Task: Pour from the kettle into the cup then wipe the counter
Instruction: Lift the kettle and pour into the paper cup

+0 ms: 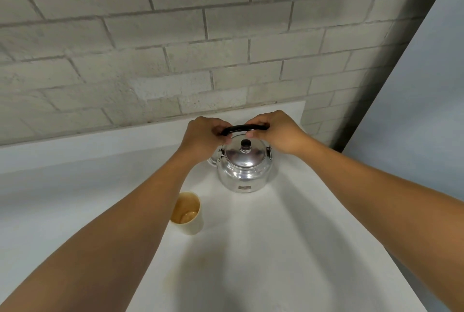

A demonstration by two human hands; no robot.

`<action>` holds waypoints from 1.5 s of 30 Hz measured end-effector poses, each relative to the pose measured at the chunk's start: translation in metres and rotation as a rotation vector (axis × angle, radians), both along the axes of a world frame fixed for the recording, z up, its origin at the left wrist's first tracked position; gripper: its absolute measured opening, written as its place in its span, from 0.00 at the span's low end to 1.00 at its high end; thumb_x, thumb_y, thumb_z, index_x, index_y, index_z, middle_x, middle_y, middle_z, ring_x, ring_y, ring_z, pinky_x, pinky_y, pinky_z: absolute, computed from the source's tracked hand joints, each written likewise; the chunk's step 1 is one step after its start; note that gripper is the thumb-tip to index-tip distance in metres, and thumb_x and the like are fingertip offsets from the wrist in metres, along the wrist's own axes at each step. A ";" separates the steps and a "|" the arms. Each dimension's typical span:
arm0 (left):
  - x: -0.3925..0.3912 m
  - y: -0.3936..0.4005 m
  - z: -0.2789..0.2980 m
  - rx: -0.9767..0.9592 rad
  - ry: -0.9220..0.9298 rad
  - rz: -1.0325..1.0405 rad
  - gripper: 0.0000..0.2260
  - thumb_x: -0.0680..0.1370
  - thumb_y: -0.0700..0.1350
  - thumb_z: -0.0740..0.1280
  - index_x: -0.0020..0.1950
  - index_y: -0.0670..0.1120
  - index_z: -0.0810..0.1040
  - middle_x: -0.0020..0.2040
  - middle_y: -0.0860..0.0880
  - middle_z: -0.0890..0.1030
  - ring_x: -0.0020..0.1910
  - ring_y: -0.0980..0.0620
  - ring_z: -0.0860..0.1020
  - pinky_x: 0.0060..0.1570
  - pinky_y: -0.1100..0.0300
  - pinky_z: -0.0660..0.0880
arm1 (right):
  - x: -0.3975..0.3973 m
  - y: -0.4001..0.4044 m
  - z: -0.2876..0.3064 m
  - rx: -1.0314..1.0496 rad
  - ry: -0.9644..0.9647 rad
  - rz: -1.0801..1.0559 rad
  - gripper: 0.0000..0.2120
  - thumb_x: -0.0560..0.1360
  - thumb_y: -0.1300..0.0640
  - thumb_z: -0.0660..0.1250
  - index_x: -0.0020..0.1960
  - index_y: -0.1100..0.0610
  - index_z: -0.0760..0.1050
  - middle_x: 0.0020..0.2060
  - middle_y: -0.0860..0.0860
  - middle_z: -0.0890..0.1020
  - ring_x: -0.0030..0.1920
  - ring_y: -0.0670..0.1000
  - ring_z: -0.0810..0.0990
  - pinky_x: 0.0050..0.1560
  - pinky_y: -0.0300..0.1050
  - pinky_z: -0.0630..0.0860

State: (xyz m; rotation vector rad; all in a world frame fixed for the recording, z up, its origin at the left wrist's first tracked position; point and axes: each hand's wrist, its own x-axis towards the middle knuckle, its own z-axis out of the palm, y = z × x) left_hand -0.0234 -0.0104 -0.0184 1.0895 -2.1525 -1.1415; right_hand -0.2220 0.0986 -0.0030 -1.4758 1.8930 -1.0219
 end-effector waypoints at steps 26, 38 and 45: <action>0.183 0.084 -0.034 0.261 0.023 -0.054 0.51 0.61 0.44 0.87 0.79 0.56 0.66 0.75 0.57 0.73 0.77 0.56 0.68 0.76 0.58 0.62 | 0.047 0.081 0.067 -0.240 -0.064 0.035 0.10 0.72 0.58 0.77 0.51 0.45 0.86 0.46 0.41 0.87 0.50 0.42 0.85 0.54 0.38 0.77; 0.176 0.096 -0.097 0.355 0.147 0.016 0.47 0.59 0.45 0.88 0.74 0.59 0.72 0.67 0.54 0.81 0.66 0.57 0.79 0.72 0.54 0.73 | 0.069 0.089 0.052 -0.146 0.008 0.090 0.10 0.72 0.58 0.77 0.51 0.47 0.86 0.46 0.42 0.87 0.50 0.42 0.84 0.55 0.39 0.75; 0.169 0.097 -0.108 0.275 0.183 0.050 0.36 0.63 0.44 0.86 0.68 0.58 0.77 0.62 0.55 0.84 0.61 0.55 0.82 0.57 0.65 0.78 | 0.081 0.089 0.056 -0.093 0.107 0.102 0.09 0.72 0.58 0.77 0.51 0.48 0.86 0.46 0.42 0.86 0.49 0.43 0.83 0.54 0.39 0.76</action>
